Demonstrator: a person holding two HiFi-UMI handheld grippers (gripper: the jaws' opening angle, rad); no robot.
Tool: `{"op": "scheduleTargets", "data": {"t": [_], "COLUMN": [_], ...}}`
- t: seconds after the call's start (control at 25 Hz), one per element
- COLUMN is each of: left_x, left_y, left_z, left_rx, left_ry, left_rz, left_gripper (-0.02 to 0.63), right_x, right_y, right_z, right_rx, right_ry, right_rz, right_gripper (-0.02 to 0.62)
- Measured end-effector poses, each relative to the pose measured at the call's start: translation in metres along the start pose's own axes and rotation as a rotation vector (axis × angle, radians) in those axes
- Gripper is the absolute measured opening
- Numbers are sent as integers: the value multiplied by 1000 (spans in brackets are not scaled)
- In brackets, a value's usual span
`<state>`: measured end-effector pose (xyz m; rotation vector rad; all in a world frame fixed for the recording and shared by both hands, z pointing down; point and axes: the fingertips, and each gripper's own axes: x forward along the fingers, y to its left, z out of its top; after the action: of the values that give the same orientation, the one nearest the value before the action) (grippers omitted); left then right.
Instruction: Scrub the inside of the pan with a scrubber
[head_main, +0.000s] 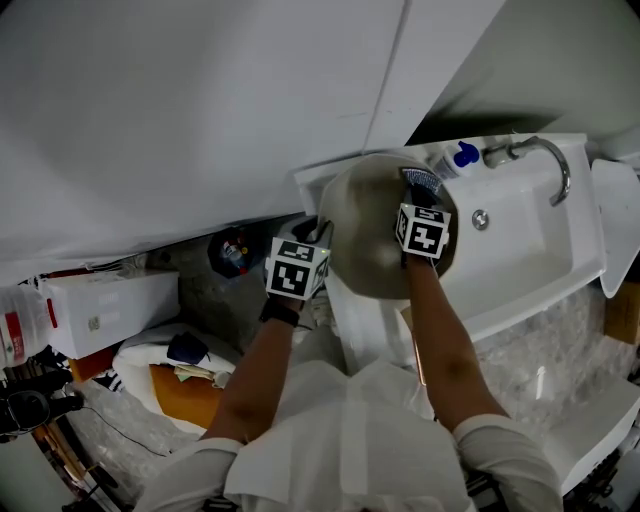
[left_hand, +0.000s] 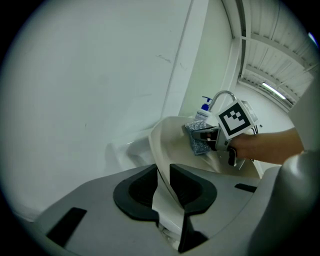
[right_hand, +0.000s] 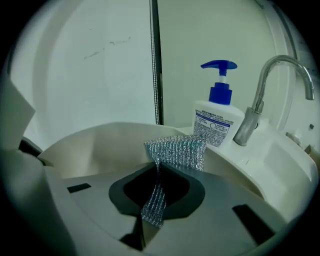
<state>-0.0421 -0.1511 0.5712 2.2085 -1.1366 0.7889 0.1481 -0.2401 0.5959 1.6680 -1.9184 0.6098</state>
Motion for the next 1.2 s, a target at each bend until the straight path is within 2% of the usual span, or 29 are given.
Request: {"op": "scheduleTargets", "data": {"t": [0.08, 0.16, 0.44, 0.6, 0.8, 0.88, 0.92, 1.0, 1.2], "left_x": [0, 1, 2, 3, 4, 5, 5, 6, 4], "left_y": [0, 0, 0, 2, 3, 4, 5, 5, 3], "left_z": [1, 1, 0, 0, -1, 0, 1, 2, 2], "left_rx": [-1, 0, 0, -4, -6, -5, -3, -1, 2], "left_ry": [4, 6, 11, 15, 18, 12, 7, 6, 26], "left_rz": [-1, -1, 5, 14, 17, 25, 30, 34, 33], "left_gripper": [86, 86, 86, 84, 83, 83, 81, 80, 80], "right_x": [4, 11, 15, -10, -47, -53, -50, -35, 2], "right_y": [5, 20, 111, 164, 187, 188, 187, 180, 135], "right_z": [2, 7, 13, -12, -57, -66, -65, -56, -28], "right_rx": [-7, -19, -140, -272, -414, -468, -483, -481, -347], "right_ry": [-14, -25, -28, 64, 307, 360, 358, 319, 245], "right_rz": [13, 80, 422, 706, 920, 932, 911, 821, 577], "right_gripper": [29, 29, 29, 29, 29, 29, 29, 29, 29]}}
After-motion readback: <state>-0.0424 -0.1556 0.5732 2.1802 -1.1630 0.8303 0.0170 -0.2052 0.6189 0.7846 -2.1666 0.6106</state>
